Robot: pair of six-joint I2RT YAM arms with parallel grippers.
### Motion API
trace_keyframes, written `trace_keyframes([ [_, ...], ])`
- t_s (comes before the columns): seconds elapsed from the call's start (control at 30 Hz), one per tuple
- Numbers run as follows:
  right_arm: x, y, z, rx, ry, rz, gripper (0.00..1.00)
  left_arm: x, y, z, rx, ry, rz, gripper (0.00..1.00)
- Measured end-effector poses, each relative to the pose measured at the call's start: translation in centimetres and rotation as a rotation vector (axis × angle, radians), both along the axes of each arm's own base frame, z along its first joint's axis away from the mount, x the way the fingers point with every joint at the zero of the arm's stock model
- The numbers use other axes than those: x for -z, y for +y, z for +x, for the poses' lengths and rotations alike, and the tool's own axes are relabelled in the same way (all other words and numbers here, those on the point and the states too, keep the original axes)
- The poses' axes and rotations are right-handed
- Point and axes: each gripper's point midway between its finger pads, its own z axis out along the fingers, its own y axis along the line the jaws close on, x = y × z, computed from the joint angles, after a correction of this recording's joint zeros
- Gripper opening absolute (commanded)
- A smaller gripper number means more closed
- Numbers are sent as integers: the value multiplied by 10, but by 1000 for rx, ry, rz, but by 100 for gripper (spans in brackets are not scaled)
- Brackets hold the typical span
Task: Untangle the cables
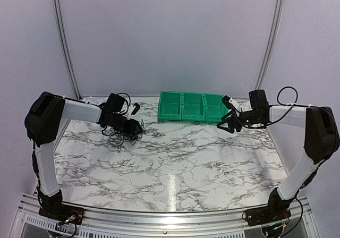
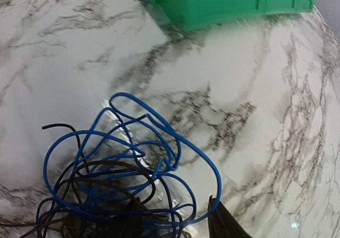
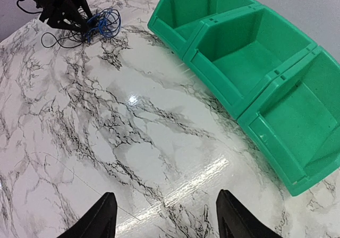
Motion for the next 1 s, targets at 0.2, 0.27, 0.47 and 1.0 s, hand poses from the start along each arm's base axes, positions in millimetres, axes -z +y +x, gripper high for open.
trace_keyframes([
  [0.2, 9, 8, -5, -29, 45, 11, 57, -2, -42, -82, 149, 44, -11, 47],
  [0.27, 11, 12, -7, -39, 55, 7, 56, -13, -53, -101, 192, 31, -23, 55],
  [0.47, 8, 57, -23, -147, 23, -42, 51, -90, -44, -102, 183, -119, -49, 76],
  [1.0, 1, 212, -31, -408, -156, -190, 41, -103, 26, -45, -170, -159, 59, 67],
])
